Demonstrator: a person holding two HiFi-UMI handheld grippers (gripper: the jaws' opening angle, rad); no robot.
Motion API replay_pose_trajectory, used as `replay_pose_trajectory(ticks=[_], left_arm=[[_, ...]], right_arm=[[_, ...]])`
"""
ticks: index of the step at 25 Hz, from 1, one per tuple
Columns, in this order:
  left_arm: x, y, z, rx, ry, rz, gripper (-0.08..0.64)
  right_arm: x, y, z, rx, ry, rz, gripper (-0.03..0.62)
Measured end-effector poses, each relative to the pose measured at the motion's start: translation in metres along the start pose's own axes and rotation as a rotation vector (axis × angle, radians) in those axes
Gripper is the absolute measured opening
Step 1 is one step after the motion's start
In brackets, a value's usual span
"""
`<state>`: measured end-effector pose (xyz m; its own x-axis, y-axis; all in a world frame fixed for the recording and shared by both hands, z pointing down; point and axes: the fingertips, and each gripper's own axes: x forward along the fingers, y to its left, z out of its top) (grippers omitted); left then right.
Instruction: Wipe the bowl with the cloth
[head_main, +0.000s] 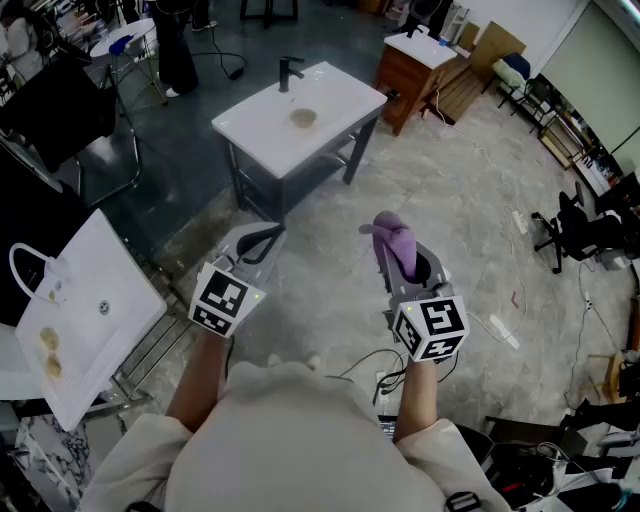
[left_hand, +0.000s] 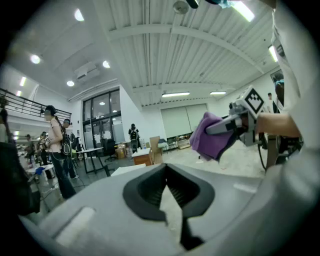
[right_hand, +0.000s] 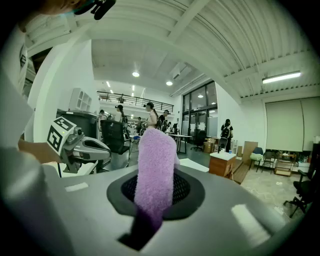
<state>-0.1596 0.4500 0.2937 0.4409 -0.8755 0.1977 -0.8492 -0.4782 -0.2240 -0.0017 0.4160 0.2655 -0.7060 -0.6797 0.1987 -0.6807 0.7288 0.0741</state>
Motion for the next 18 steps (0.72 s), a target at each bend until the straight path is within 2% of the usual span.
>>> replay_pose_trajectory(ticks=[7, 11, 18], left_arm=[[-0.015, 0.033, -0.003, 0.015, 0.009, 0.008, 0.002], [-0.020, 0.049, -0.009, 0.024, 0.009, 0.017, 0.002], [-0.005, 0.055, -0.040, 0.006, 0.047, -0.023, 0.002]], right_arm=[[0.011, 0.004, 0.032, -0.027, -0.045, -0.056, 0.048], [0.012, 0.003, 0.036, 0.064, -0.076, -0.054, 0.049], [0.025, -0.016, 0.036, 0.094, -0.112, -0.077, 0.049]])
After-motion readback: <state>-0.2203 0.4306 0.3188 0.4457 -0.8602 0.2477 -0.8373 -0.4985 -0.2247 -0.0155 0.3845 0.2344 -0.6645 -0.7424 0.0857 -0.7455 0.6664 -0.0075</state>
